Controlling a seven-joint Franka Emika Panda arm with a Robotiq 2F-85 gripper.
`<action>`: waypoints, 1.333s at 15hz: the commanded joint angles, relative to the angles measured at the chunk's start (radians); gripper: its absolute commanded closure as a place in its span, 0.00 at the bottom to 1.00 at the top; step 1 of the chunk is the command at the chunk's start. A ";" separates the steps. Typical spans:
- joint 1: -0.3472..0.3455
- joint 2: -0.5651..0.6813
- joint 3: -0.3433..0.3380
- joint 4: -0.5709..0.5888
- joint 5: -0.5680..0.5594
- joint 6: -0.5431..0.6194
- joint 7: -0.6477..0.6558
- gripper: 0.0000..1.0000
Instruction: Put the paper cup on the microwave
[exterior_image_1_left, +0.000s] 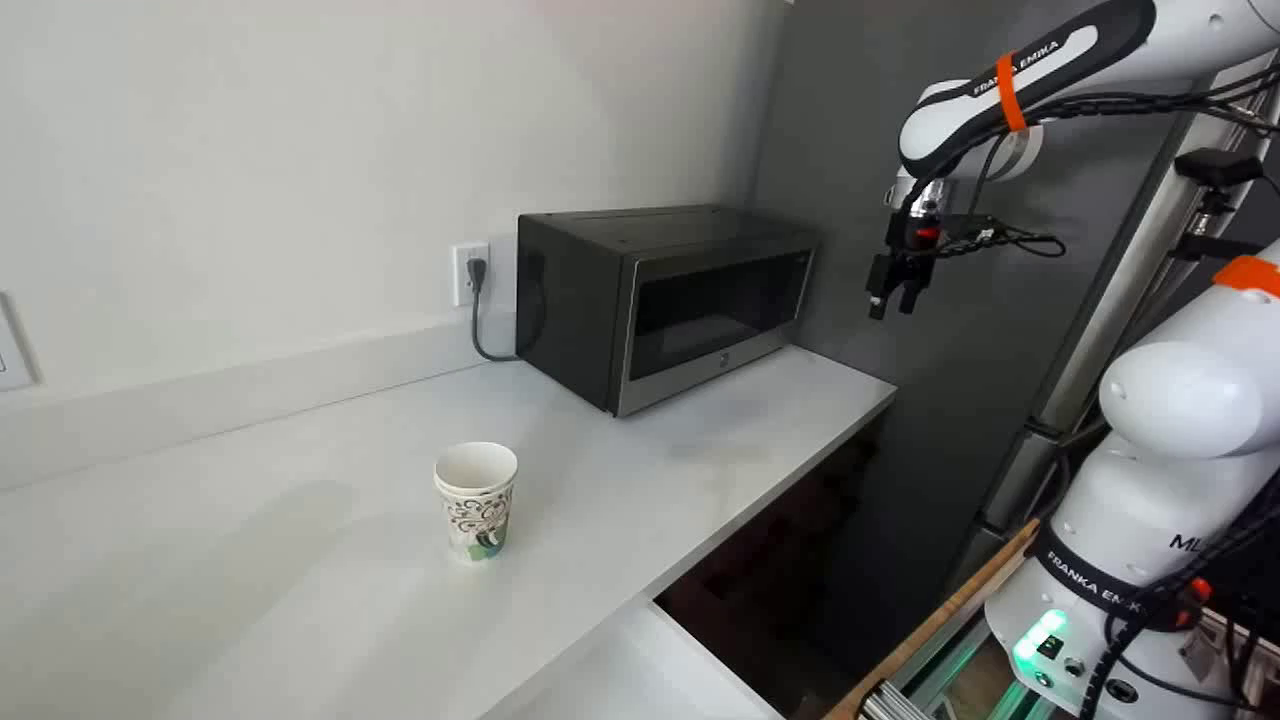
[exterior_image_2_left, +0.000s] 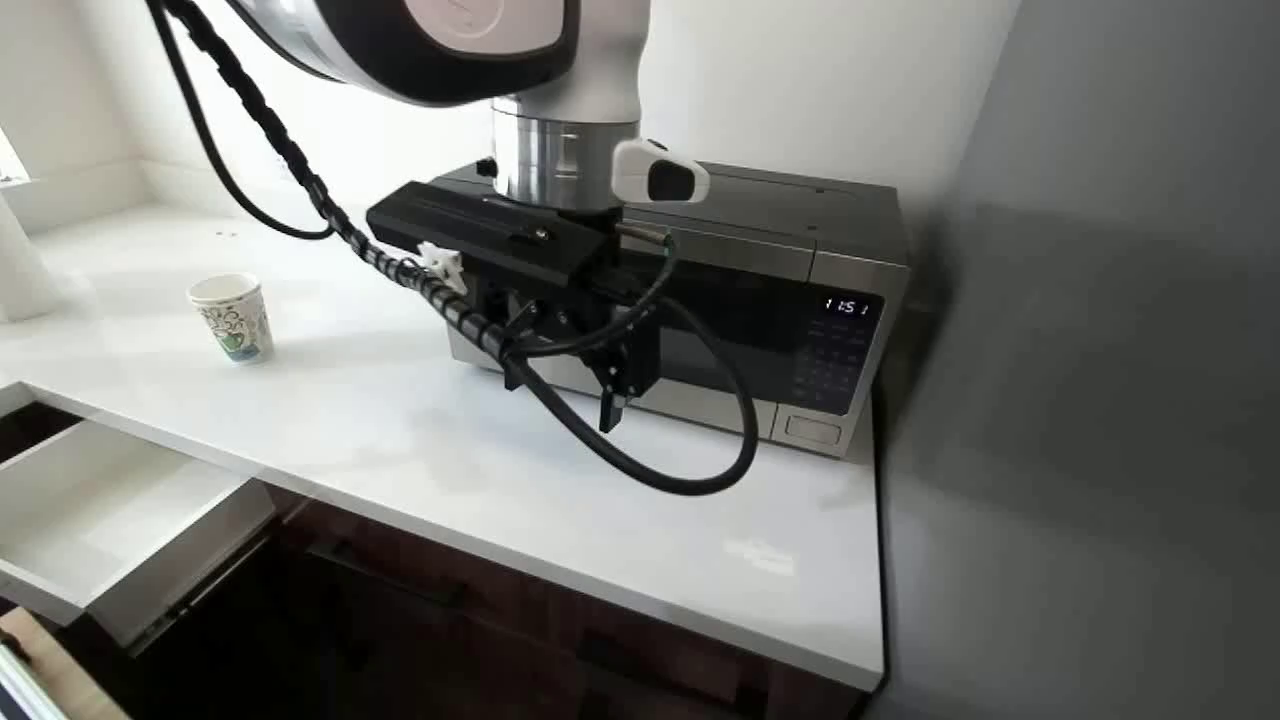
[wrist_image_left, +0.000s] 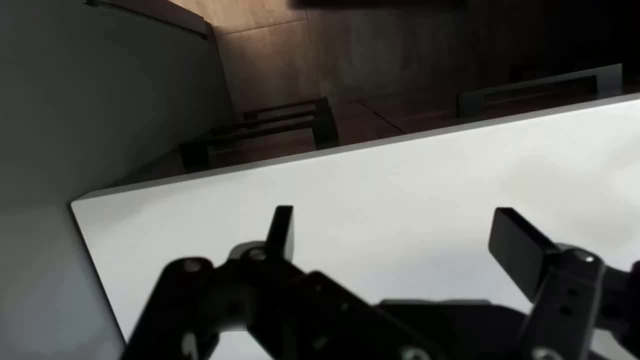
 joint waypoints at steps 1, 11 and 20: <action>-0.011 0.001 0.011 0.001 0.004 -0.001 -0.003 0.00; -0.011 0.001 0.011 0.001 0.004 -0.001 -0.003 0.00; 0.007 -0.031 0.043 0.001 0.008 -0.018 0.030 0.00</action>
